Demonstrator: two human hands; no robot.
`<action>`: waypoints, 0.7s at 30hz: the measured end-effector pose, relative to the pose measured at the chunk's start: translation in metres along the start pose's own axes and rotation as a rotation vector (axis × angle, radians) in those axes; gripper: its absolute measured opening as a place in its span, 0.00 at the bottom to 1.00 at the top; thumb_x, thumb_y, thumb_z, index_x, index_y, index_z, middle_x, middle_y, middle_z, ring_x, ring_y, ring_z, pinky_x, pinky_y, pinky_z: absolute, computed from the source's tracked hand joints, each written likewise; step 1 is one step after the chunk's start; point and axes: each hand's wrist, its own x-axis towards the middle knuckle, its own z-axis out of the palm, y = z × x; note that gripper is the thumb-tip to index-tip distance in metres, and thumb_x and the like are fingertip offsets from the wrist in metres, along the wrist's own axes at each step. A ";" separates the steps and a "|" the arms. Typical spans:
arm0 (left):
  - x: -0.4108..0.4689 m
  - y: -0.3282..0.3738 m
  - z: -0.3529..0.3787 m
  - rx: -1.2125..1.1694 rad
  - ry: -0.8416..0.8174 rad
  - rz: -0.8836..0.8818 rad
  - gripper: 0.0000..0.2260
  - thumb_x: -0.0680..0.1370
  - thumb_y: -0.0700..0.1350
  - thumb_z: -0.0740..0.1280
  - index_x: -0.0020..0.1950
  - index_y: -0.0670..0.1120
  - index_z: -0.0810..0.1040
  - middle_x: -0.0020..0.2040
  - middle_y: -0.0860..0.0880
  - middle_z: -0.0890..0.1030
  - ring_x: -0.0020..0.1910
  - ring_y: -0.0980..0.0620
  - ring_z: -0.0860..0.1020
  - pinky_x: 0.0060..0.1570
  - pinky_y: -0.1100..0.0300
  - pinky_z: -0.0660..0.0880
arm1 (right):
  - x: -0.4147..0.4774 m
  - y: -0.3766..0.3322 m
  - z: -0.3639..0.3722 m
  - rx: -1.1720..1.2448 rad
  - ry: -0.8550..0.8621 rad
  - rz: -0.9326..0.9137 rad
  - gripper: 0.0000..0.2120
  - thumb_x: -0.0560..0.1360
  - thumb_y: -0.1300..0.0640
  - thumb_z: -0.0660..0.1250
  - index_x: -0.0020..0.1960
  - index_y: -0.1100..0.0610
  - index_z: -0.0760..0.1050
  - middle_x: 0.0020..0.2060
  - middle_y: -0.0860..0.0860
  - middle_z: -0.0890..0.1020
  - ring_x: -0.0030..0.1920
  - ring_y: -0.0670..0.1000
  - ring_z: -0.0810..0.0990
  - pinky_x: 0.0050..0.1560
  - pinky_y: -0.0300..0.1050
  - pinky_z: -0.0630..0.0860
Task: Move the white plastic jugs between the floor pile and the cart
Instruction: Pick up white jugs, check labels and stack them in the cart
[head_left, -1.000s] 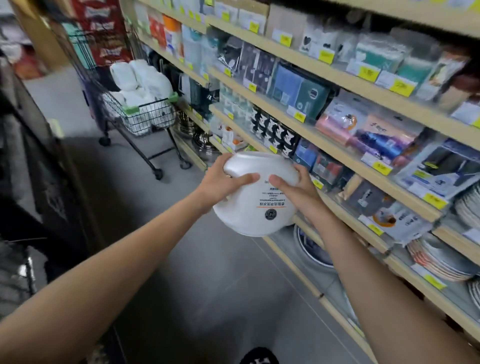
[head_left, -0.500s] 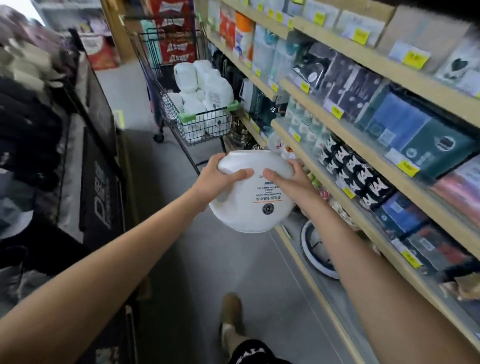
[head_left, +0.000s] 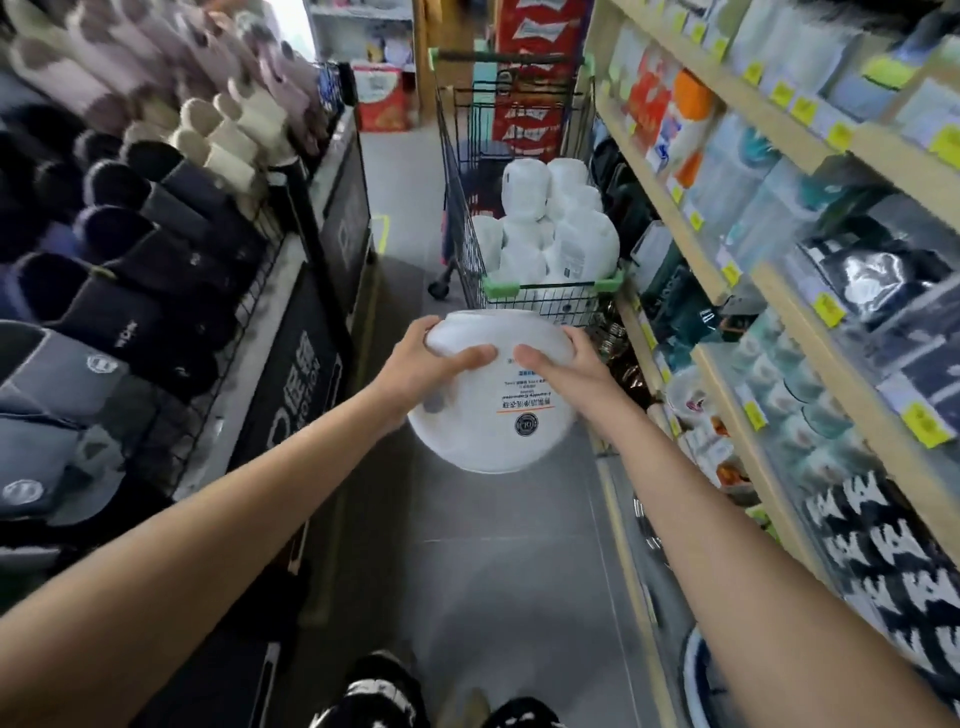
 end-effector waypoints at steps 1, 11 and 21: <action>0.011 0.000 -0.006 -0.001 0.015 -0.008 0.36 0.70 0.54 0.75 0.72 0.51 0.62 0.56 0.53 0.75 0.48 0.60 0.74 0.35 0.67 0.70 | 0.013 -0.004 0.006 0.009 -0.023 -0.003 0.28 0.69 0.46 0.75 0.64 0.50 0.67 0.50 0.43 0.76 0.48 0.44 0.77 0.46 0.38 0.74; 0.162 0.000 -0.051 0.016 0.022 -0.059 0.36 0.71 0.52 0.75 0.73 0.48 0.61 0.51 0.55 0.74 0.45 0.60 0.75 0.26 0.75 0.71 | 0.166 -0.021 0.051 0.011 -0.067 0.027 0.24 0.71 0.49 0.75 0.61 0.52 0.67 0.48 0.44 0.77 0.44 0.41 0.77 0.41 0.35 0.73; 0.361 0.038 -0.086 0.132 -0.137 -0.013 0.37 0.69 0.55 0.75 0.73 0.50 0.61 0.61 0.50 0.74 0.55 0.53 0.76 0.32 0.66 0.73 | 0.334 -0.056 0.069 0.039 0.058 0.088 0.33 0.68 0.44 0.76 0.66 0.49 0.64 0.60 0.48 0.75 0.56 0.48 0.77 0.52 0.43 0.75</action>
